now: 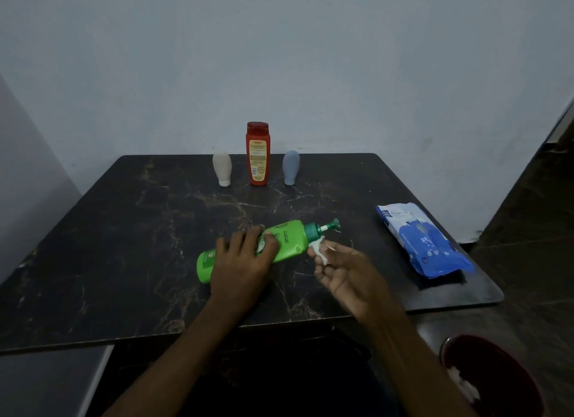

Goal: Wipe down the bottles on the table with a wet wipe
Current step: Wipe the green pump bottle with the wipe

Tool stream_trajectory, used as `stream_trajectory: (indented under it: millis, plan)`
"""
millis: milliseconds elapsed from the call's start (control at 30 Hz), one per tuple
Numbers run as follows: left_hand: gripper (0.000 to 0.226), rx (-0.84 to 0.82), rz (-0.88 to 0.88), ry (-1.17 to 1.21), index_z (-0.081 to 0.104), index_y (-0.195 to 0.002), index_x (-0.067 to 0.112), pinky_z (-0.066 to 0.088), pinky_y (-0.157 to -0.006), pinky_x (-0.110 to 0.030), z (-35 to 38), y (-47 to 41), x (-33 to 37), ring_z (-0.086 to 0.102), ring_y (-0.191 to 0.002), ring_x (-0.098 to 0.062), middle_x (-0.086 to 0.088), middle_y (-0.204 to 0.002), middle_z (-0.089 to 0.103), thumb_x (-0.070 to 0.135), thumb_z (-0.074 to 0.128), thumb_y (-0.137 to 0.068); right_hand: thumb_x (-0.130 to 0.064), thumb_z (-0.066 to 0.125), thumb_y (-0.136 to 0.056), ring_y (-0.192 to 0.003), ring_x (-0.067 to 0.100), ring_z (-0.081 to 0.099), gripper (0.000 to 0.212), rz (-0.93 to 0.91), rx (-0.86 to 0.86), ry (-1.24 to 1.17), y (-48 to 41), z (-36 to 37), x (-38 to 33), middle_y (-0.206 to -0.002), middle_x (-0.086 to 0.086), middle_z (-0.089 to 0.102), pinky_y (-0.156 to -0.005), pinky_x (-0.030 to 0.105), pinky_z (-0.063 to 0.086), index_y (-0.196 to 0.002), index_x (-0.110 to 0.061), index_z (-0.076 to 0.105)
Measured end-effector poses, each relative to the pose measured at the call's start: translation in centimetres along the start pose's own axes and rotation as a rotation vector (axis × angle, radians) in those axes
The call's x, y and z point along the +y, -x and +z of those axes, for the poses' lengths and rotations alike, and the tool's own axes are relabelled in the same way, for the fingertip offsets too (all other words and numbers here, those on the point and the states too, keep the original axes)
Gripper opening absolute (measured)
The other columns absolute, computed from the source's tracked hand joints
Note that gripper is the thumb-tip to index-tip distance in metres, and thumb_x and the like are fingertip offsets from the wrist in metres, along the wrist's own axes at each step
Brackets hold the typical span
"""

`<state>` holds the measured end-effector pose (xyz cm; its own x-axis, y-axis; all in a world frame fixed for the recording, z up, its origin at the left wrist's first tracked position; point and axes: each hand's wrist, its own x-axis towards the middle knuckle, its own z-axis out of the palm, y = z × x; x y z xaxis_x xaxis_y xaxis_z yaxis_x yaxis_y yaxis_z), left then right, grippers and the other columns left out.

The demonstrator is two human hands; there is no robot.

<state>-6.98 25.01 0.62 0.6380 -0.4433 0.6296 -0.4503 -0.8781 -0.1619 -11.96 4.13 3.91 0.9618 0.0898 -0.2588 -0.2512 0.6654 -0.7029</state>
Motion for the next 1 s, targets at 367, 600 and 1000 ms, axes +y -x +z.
stream_trajectory:
  millis: [367,600,1000]
  plan:
    - [0.056,-0.075,-0.043,0.005,0.049,-0.113,0.012,0.045,-0.079,-0.051,-0.2,-0.1,0.1,0.059,-0.101,-0.041,-0.022,-0.128,0.063,0.017,0.083,-0.069,-0.002,0.064,-0.089,-0.07,0.012,0.067,0.016,-0.2,0.25,-0.087,0.4,2.5,2.9,-0.085,0.013,0.071,-0.064,0.025,0.053,-0.104,0.002,0.068]
    - [0.051,-0.057,-0.087,0.119,0.049,-0.108,0.013,0.047,-0.086,-0.051,-0.4,-0.2,-0.2,0.063,-0.107,-0.04,-0.021,-0.123,0.064,0.019,0.078,-0.067,-0.002,0.064,-0.089,-0.072,0.014,0.065,0.012,-0.208,0.236,-0.036,0.7,2.6,2.6,-0.084,0.014,0.072,-0.064,0.025,0.051,-0.099,0.0,0.07]
    - [0.085,0.044,-0.283,0.276,0.046,-0.15,0.016,0.037,-0.088,-0.048,-0.8,-0.1,-1.2,0.056,-0.112,-0.031,-0.01,-0.126,0.061,0.041,0.069,-0.072,-0.011,0.059,-0.094,-0.079,0.024,0.072,0.02,-0.455,0.161,0.316,3.3,1.1,-2.2,-0.096,0.013,0.075,-0.062,0.025,0.056,-0.111,-0.008,0.068]
